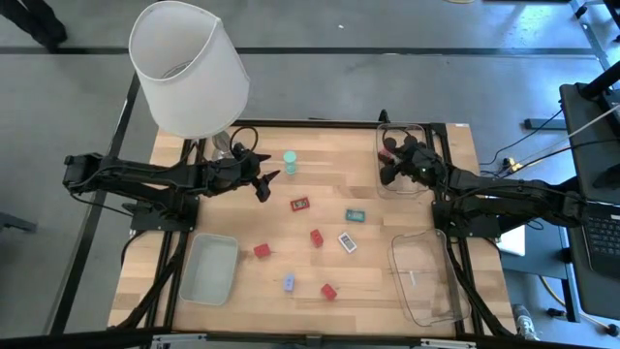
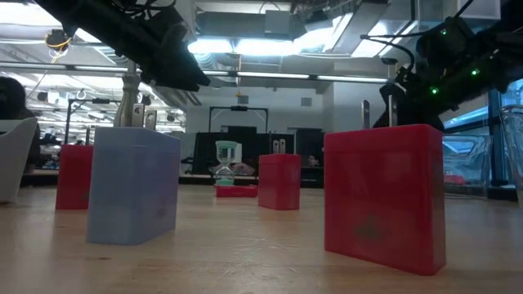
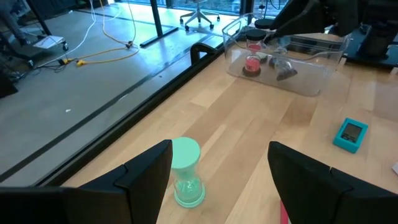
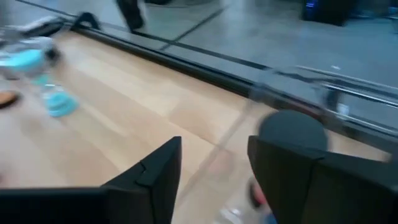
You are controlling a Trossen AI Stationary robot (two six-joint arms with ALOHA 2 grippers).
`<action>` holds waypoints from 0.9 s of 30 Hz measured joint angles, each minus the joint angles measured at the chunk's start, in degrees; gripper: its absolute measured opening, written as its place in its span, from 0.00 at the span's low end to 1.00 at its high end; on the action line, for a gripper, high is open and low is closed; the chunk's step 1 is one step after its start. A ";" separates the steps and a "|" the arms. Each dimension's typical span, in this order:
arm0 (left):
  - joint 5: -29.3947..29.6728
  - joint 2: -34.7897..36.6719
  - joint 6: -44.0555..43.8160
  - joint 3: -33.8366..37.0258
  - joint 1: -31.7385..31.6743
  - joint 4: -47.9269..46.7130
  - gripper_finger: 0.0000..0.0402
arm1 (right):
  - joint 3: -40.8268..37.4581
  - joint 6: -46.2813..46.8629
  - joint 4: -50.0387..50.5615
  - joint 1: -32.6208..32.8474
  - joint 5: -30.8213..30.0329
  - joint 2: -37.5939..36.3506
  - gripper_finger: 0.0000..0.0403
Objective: Pick & Place Office items
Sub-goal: Move the light blue sand timer to the top center of the table
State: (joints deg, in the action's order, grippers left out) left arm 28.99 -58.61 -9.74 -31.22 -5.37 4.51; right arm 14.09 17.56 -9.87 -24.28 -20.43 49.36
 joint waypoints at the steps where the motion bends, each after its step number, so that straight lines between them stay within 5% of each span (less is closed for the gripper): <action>1: -0.02 0.00 0.00 0.00 0.00 0.00 0.65 | 0.00 0.00 -0.60 0.01 1.13 0.00 0.50; 10: 0.14 0.00 0.00 0.00 0.01 -0.02 0.65 | 0.00 -0.02 -2.47 0.01 2.05 0.00 0.61; 17: 7.56 0.00 -3.99 0.00 -0.44 -0.25 0.65 | 0.00 -0.02 -8.04 0.01 2.01 0.00 0.62; 27: -0.26 -7.28 -9.07 -0.02 -5.84 1.48 0.71 | 0.00 -0.04 -9.90 0.01 2.01 0.00 0.62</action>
State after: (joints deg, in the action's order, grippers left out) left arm 28.73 -65.88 -18.81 -31.24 -11.21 6.00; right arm 14.09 17.52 -19.77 -24.27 -18.41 49.36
